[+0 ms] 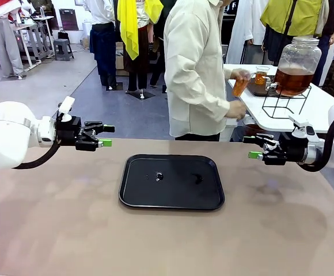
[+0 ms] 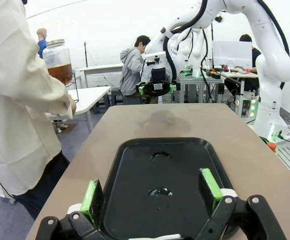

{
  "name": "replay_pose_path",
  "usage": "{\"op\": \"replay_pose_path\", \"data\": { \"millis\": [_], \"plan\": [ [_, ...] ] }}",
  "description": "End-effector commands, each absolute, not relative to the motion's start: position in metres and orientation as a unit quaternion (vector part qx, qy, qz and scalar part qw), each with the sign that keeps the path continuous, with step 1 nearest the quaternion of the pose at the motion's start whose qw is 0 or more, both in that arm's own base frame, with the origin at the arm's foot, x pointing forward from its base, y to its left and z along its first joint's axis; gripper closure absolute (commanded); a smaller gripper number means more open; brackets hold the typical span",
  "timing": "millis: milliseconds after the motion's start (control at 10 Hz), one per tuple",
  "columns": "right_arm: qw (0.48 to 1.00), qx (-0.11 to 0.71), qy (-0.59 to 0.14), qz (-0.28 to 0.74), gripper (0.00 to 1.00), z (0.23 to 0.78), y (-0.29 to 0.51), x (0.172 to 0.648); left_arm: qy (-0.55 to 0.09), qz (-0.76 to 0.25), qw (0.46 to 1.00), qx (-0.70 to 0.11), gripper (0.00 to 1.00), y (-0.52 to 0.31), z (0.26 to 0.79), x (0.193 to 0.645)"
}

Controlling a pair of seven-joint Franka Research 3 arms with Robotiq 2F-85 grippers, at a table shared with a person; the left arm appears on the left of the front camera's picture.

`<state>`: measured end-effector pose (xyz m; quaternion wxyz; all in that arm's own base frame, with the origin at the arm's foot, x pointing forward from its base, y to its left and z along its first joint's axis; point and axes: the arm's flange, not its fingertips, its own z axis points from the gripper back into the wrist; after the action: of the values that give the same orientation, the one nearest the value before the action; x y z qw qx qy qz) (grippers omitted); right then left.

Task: Pour the drink into the iced cup.
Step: Open the gripper to release the iced cup you were holding.

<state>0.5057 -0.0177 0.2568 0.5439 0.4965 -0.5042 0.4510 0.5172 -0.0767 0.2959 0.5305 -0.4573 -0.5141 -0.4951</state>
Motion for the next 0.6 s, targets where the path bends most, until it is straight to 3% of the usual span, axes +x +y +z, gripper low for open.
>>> {"op": "replay_pose_path", "data": {
  "millis": [0,500],
  "plan": [
    [0.545,0.497,-0.502,0.452,0.0,0.2604,-0.0161,0.5062,-0.516,-0.497,0.529,-0.455,0.0,-0.0773,0.3002,0.5159],
    [0.545,0.497,-0.502,0.452,0.0,0.2604,-0.0161,0.5062,-0.516,-0.497,0.529,-0.455,0.0,-0.0773,0.3002,0.5159]
  ]
}}
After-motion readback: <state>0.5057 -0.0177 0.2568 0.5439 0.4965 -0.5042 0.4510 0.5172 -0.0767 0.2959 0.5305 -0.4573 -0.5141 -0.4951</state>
